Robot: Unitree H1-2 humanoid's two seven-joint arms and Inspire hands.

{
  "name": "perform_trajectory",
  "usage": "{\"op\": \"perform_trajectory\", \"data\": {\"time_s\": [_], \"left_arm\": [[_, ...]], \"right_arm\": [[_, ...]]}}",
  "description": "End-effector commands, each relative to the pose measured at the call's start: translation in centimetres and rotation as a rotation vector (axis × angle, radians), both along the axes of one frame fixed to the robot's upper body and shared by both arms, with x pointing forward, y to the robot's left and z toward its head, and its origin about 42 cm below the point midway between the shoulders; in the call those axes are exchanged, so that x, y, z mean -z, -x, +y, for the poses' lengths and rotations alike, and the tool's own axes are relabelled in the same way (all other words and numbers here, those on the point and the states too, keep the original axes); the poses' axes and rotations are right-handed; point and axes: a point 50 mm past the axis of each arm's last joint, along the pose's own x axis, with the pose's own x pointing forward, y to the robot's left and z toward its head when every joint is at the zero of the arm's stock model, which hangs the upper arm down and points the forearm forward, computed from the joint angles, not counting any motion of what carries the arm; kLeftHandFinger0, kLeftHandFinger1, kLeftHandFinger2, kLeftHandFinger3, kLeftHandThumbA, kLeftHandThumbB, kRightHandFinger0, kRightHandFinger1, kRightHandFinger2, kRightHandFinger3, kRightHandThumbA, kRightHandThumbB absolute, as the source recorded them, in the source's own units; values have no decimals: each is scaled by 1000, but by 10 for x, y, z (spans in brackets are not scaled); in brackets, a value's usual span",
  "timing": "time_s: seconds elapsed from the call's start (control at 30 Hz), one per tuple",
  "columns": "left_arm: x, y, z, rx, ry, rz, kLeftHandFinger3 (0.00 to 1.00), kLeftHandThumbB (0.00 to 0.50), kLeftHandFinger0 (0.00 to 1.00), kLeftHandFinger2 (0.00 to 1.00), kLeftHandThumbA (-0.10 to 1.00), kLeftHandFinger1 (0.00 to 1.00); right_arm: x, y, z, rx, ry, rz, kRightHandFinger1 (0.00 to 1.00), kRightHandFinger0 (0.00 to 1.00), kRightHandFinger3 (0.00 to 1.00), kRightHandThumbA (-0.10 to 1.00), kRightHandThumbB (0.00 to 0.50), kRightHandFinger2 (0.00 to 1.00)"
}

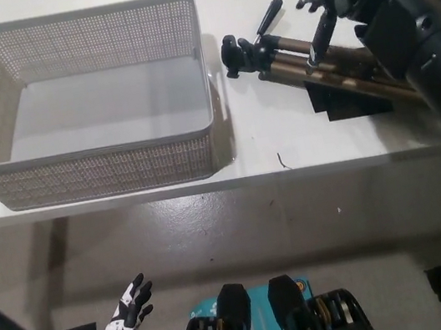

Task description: The robot uses its right hand to pick the tripod on the desk and places it into a rectangular container on the left.

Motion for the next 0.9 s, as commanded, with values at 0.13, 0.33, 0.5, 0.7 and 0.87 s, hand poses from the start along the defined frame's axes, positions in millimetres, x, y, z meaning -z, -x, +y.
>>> {"op": "perform_trajectory", "data": {"time_s": [0.13,0.33,0.5,0.7,0.87], "left_arm": [[-7,2,3,16,19,-62,1000,282,1000,1000,1000,1000],[-5,7,1,19,32,-64,1000,291,1000,1000,1000,1000],[-4,11,2,32,31,-73,1000,291,1000,1000,1000,1000],[-5,13,2,48,61,-67,1000,275,1000,1000,1000,1000],[-3,16,5,56,47,-74,1000,285,1000,1000,1000,1000]], "right_arm": [[-17,0,30,-70,138,-24,1000,1000,1000,1000,449,1000],[43,9,16,-12,291,62,1000,1000,1000,1000,500,1000],[86,18,5,25,417,29,1000,1000,1000,1000,500,1000],[126,29,-11,7,513,-5,1000,1000,1000,1000,500,1000],[162,42,-38,28,504,12,1000,1000,1000,1000,464,1000]]}}
